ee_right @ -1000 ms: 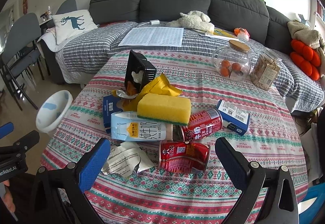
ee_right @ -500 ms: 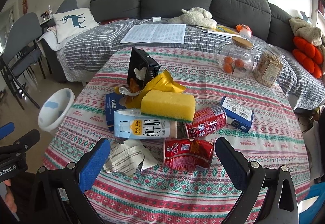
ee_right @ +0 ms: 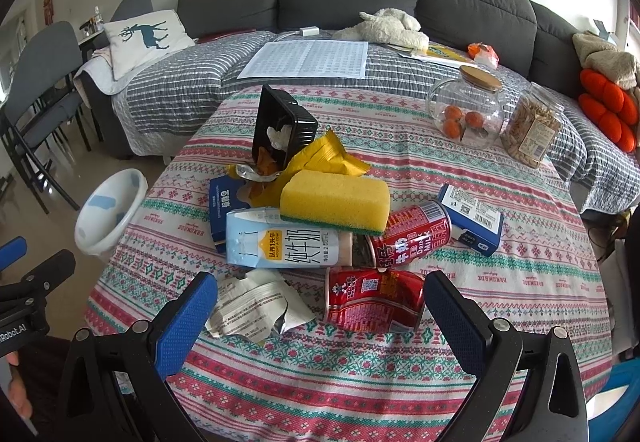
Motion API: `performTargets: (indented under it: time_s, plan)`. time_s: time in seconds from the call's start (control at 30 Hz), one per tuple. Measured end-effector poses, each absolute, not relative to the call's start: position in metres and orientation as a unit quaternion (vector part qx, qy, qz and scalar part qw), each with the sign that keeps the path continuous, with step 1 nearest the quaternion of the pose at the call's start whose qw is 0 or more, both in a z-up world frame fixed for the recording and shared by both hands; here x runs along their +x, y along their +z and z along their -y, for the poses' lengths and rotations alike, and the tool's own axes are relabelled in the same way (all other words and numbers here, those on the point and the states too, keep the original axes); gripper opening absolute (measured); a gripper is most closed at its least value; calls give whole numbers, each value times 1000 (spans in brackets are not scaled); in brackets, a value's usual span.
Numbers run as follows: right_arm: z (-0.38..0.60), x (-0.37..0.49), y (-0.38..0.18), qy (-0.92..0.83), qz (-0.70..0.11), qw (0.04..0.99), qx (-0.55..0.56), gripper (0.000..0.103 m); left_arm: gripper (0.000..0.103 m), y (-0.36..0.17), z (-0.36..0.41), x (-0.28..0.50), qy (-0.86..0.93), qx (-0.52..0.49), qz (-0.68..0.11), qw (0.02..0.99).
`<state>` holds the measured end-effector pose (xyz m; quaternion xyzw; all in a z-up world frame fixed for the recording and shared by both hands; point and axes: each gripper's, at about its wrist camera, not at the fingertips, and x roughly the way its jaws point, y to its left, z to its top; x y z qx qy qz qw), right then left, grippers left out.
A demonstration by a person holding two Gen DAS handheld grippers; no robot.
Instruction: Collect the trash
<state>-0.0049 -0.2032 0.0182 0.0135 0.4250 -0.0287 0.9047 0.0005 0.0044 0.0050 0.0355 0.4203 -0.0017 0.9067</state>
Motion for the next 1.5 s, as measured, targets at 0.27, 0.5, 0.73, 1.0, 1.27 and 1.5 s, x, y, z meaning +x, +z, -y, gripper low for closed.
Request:
performTargets:
  time_s: [0.27, 0.5, 0.73, 1.0, 1.27, 1.5]
  plan:
    - [204, -5, 19, -29, -424, 905, 14, 103, 102, 5, -5, 0, -1, 36, -420, 907]
    - [204, -5, 19, -29, -423, 906, 14, 103, 102, 5, -6, 1, 3, 36, -419, 907]
    - [204, -5, 19, -29, -423, 905, 14, 103, 102, 4, -9, 0, 5, 37, -417, 908]
    - [205, -5, 19, -28, -428, 903, 14, 103, 102, 3, -11, 2, 9, 37, -415, 909]
    - [230, -6, 27, -48, -433, 899, 40, 103, 102, -2, -6, 22, -26, 20, -432, 901]
    - [277, 23, 35, -57, -486, 869, 73, 103, 102, -5, 25, 61, -81, 29, -476, 875]
